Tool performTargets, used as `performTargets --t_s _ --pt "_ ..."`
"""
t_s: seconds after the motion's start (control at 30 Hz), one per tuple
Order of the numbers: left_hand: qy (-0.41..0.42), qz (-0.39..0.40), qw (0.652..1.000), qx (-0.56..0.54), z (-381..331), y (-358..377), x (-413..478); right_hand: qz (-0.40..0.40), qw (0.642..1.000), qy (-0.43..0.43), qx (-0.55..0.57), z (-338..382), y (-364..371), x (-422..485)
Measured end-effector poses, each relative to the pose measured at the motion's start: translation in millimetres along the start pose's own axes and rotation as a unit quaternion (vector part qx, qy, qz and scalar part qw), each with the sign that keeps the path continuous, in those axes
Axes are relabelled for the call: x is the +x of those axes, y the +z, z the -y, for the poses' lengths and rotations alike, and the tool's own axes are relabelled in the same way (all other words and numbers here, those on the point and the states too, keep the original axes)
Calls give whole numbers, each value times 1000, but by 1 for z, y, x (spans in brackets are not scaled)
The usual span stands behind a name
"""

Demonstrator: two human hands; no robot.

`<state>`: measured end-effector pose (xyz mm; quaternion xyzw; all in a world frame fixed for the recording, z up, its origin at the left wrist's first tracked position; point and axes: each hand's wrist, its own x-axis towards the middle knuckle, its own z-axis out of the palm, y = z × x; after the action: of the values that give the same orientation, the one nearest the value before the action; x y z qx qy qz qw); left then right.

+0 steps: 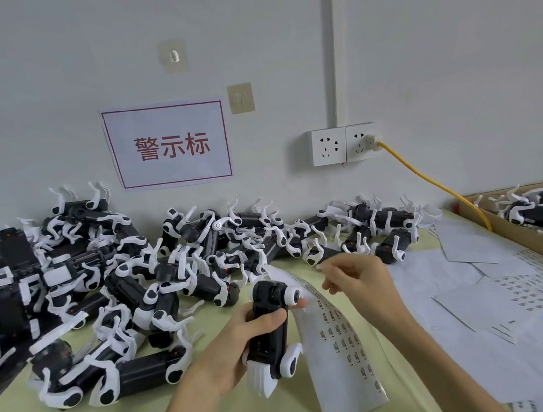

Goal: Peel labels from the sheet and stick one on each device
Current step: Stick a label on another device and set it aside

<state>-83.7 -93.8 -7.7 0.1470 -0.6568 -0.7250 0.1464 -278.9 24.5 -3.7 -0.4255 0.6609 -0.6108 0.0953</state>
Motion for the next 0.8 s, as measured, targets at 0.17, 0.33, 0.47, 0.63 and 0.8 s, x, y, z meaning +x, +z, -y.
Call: performTargets --t_s 0.17,0.33,0.47,0.63,0.8 --pt "-47 -156 985 -61 4 0 11 -21 999 -6 32 -1 -2 1" --pt "15 -221 955 -198 -2 -15 11 30 999 -10 28 0 4 -1" --pt "9 -136 974 -183 -4 -10 8 52 998 -34 -9 1 9 -4" --pt "-2 -93 981 -172 -3 0 4 70 996 -53 1 1 11 -6" --pt "-12 -88 984 -156 -2 0 2 61 993 -79 -61 -1 16 -8"
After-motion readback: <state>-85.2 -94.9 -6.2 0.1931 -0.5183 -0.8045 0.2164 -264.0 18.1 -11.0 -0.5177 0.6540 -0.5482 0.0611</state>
